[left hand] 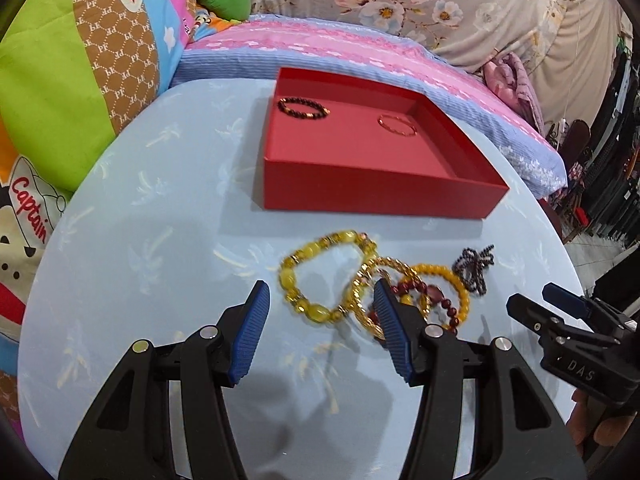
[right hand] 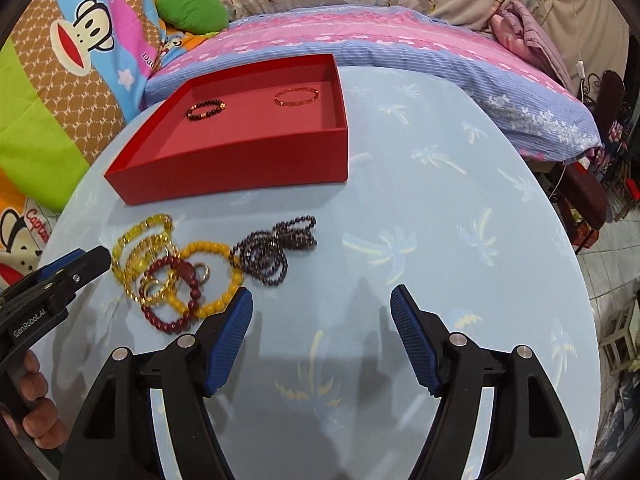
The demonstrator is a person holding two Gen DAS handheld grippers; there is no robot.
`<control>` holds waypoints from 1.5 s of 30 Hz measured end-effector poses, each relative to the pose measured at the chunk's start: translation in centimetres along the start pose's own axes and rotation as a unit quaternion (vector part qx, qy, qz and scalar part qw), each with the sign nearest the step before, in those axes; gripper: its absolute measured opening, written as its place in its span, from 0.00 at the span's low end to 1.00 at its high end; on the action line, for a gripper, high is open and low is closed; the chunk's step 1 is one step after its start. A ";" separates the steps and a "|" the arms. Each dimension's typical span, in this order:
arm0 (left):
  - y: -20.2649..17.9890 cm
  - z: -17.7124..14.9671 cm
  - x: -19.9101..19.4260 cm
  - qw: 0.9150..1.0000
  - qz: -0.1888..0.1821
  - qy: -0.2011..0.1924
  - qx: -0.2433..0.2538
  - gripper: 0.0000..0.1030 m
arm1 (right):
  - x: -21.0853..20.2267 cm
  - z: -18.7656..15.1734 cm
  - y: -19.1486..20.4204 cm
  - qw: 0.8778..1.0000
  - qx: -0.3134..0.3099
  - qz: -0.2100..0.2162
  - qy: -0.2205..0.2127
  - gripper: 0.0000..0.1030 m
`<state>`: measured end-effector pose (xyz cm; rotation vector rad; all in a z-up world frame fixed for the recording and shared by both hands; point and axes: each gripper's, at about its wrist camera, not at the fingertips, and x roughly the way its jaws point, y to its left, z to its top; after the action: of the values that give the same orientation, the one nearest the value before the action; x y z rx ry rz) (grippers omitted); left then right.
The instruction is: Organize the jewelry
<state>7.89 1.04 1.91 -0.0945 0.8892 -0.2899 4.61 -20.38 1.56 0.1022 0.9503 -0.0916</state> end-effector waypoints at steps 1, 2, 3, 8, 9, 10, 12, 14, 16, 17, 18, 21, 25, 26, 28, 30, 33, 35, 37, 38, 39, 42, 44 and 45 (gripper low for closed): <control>-0.2 -0.2 0.1 1.000 -0.003 0.001 0.000 0.50 | 0.0 -0.2 0.1 1.000 -0.004 -0.004 -0.001 0.67; -0.4 -0.4 0.3 1.000 -0.004 0.002 -0.002 0.50 | -0.1 -0.4 0.2 1.000 -0.005 -0.006 -0.002 0.67; -0.5 -0.5 0.3 1.000 -0.006 0.003 -0.003 0.50 | -0.1 -0.5 0.2 1.000 -0.004 -0.006 -0.002 0.67; -1.1 -1.0 0.9 1.000 -0.007 0.009 -0.006 0.50 | 0.4 -1.1 0.0 1.000 0.004 0.004 0.005 0.67; -1.2 -1.0 1.0 1.000 -0.004 0.008 -0.003 0.50 | 0.5 -1.2 0.1 1.000 0.005 0.005 0.006 0.67; -1.3 -1.0 1.1 1.000 -0.002 0.006 -0.001 0.50 | 0.6 -1.2 0.1 1.000 0.005 0.005 0.007 0.67; -1.4 -0.8 1.3 1.000 -0.001 0.005 0.002 0.49 | 0.6 -1.2 0.1 1.000 0.005 0.006 0.006 0.67; -1.4 -0.7 1.7 1.000 -0.001 0.006 0.000 0.45 | 0.6 -1.2 0.0 1.000 0.007 0.008 0.005 0.67; -1.5 -0.6 1.9 1.000 0.002 0.004 0.001 0.41 | 0.7 -1.1 0.0 1.000 0.008 0.008 0.005 0.67; -1.6 -0.5 2.0 1.000 0.004 0.002 0.003 0.40 | 0.7 -1.1 0.0 1.000 0.009 0.009 0.005 0.67; -1.6 -0.4 2.1 1.000 0.004 0.001 0.003 0.40 | 0.7 -1.1 0.0 1.000 0.009 0.009 0.005 0.67; -1.6 -0.2 2.3 1.000 0.003 0.001 0.003 0.24 | 0.9 -1.0 -0.2 1.000 0.012 0.010 0.006 0.67; -1.4 0.1 2.4 1.000 -0.006 0.004 0.005 0.07 | 1.0 -1.0 -0.2 1.000 0.012 0.011 0.008 0.67; -1.4 0.2 2.4 1.000 -0.008 0.005 0.005 0.05 | 0.9 -1.0 -0.2 1.000 0.013 0.012 0.007 0.67; -1.5 0.1 2.3 1.000 -0.006 0.003 0.009 0.05 | 1.0 -1.0 -0.2 1.000 0.013 0.011 0.007 0.67; -1.5 0.1 2.1 1.000 -0.008 0.004 0.008 0.05 | 1.0 -1.0 -0.2 1.000 0.013 0.012 0.006 0.67; -1.5 0.1 1.7 1.000 -0.012 0.001 0.008 0.05 | 0.9 -1.0 -0.1 1.000 0.012 0.012 0.006 0.67; -1.5 0.0 1.5 1.000 -0.013 0.003 0.010 0.05 | 0.9 -0.9 0.0 1.000 0.011 0.012 0.007 0.67; -1.3 -0.2 1.4 1.000 -0.018 0.007 0.004 0.05 | 0.8 -0.9 0.0 1.000 0.010 0.014 0.006 0.67; -1.2 -0.2 1.3 1.000 -0.020 0.007 0.000 0.05 | 0.7 -0.9 0.1 1.000 0.010 0.014 0.006 0.67; -1.2 -0.3 1.1 1.000 -0.025 0.004 -0.002 0.08 | 0.7 -0.9 0.1 1.000 0.009 0.015 0.006 0.67; -1.7 -0.6 0.4 1.000 -0.026 -0.005 0.004 0.38 | 0.7 -0.9 0.1 1.000 0.010 0.015 0.006 0.67; -2.2 -0.8 -0.1 0.999 -0.025 -0.017 0.009 0.48 | 0.7 -0.9 0.1 1.000 0.009 0.014 0.005 0.67; -2.6 -0.8 -0.2 0.999 -0.028 -0.021 0.016 0.50 | 0.6 -0.9 0.0 1.000 0.010 0.013 0.005 0.67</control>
<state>6.63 -1.36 2.08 -0.0966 0.8416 -0.3537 4.28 -20.30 0.55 0.1343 0.9575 -0.0761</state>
